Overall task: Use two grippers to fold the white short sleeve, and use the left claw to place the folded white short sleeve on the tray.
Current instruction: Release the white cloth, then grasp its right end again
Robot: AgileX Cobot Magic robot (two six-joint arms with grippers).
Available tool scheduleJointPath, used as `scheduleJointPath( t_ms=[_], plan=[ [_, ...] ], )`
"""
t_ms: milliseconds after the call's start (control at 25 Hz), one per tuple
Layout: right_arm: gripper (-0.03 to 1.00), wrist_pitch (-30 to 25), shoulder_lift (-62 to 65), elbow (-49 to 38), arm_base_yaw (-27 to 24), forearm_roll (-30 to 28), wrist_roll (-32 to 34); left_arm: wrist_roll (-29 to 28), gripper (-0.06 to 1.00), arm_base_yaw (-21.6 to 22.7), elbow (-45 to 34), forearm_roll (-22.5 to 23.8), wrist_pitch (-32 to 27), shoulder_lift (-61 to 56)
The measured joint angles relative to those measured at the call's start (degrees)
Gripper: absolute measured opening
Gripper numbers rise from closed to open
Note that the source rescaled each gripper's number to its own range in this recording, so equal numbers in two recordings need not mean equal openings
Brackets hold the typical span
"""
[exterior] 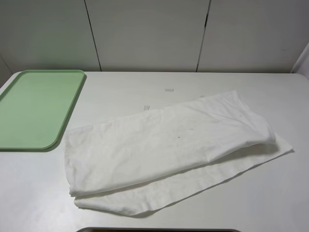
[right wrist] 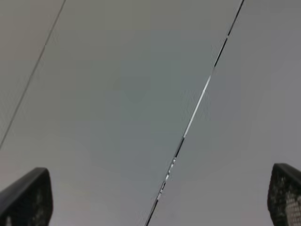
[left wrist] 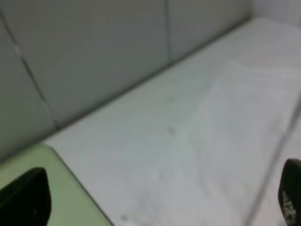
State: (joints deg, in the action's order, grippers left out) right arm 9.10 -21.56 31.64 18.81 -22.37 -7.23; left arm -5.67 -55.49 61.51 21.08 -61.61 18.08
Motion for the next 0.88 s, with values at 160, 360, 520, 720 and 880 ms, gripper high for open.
scheduleJointPath(
  t_ms=[160,360,520,720,880],
  plan=[
    [1.00,-0.6,0.0,0.0,0.0,1.4,2.0,2.5,0.97,0.0,-3.4,-5.2,-3.3,-4.5],
    [1.00,-2.5,0.0,0.0,0.0,1.6,2.2,4.1,0.97,0.0,-12.3,-11.5,-4.8,-9.3],
    [1.00,-5.0,0.0,0.0,0.0,1.6,2.2,4.2,0.97,0.0,-21.5,-14.5,-4.8,-11.5],
    [1.00,-6.8,0.0,0.0,0.0,1.6,2.2,4.2,0.97,0.0,-31.2,-19.5,-4.7,-11.8],
    [1.00,-9.1,0.0,-0.1,0.0,1.6,2.2,4.2,0.97,0.0,-31.9,-19.8,-4.2,-11.8]
  ],
)
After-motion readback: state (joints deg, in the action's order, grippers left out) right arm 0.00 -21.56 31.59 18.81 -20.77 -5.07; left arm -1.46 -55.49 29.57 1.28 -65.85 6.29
